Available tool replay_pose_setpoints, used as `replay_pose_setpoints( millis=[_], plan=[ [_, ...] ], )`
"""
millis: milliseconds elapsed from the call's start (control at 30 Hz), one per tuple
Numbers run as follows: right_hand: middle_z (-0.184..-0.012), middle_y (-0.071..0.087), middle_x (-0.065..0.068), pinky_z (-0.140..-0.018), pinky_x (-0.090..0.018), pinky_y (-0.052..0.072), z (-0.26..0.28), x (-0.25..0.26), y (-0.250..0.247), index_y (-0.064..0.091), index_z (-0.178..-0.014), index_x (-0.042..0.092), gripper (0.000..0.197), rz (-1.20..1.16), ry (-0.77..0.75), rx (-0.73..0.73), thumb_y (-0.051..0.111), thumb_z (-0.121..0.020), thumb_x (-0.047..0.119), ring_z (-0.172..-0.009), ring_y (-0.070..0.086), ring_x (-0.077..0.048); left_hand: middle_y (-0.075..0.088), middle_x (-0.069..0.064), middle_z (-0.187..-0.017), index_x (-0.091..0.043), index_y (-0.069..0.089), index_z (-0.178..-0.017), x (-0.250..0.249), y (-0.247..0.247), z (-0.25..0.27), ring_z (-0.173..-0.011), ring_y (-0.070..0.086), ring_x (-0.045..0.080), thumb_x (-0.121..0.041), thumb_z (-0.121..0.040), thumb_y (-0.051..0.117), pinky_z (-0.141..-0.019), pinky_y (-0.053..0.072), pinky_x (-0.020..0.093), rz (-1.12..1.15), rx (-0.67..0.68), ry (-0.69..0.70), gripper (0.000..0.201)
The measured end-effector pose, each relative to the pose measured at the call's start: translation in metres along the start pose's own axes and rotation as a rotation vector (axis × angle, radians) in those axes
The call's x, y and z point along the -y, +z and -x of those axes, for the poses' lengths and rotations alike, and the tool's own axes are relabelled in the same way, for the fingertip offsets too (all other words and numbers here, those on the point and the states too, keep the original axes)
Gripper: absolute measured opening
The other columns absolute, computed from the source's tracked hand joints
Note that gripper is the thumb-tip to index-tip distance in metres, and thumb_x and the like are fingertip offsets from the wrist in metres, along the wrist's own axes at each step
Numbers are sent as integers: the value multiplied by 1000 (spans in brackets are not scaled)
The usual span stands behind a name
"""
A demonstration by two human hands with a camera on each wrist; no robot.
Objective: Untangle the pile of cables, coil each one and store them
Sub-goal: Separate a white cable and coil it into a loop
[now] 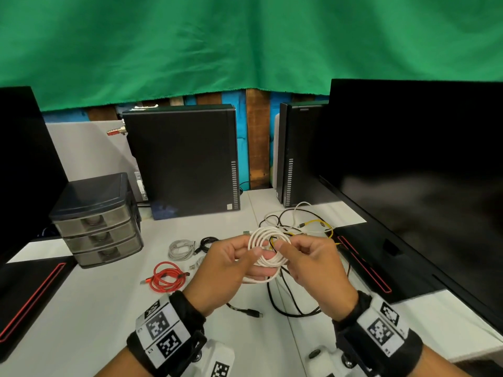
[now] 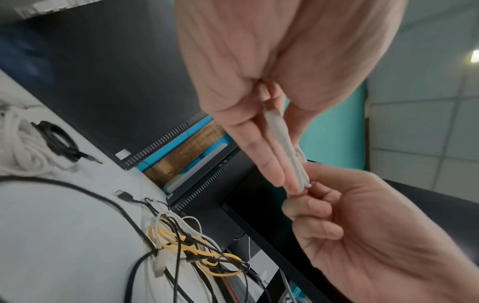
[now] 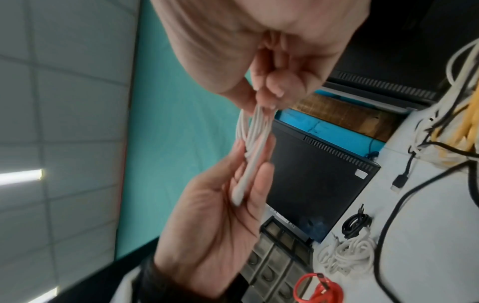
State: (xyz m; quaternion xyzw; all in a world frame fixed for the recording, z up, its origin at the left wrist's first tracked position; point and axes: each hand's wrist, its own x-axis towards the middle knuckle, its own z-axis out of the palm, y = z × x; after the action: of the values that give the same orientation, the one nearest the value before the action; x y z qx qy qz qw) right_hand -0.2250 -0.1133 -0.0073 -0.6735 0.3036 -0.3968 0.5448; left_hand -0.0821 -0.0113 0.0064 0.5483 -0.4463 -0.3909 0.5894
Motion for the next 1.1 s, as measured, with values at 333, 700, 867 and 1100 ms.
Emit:
replay_pose_setpoints(
  millis=[333,700,867,1100],
  plan=[
    [-53,50,-2,-45,-20,32,-6,13,-16,68,-76,-5,31,208,5,321,74,-91,22,-45,39,-9,56,-26,-124,-47,44,-126,-5,-25,-7,-118,53,-5,-45,-87,72,-92,44,20,-424,-3,39,48],
    [-53,59,-5,-50,-30,45,0,20,-11,71,-75,9,26,315,-116,132,67,-95,24,-45,51,-9,64,-12,-100,-30,54,-110,2,-18,3,-85,65,5,-73,-85,38,-74,49,24,-622,-27,-90,52],
    [-65,64,-26,-51,-30,52,-1,28,-12,71,-80,-2,24,-6,-95,-31,67,-94,18,-49,61,-21,76,11,-107,-12,60,-121,16,9,5,-96,74,28,-45,-103,41,-81,55,39,296,-172,-375,42],
    [-71,66,-25,-49,-30,52,10,15,5,79,-75,15,23,-59,-45,81,67,-94,14,-50,60,-23,74,10,-114,-9,71,-117,12,18,-2,-105,71,21,-10,-100,55,-91,52,31,523,-248,-99,23]
  ],
)
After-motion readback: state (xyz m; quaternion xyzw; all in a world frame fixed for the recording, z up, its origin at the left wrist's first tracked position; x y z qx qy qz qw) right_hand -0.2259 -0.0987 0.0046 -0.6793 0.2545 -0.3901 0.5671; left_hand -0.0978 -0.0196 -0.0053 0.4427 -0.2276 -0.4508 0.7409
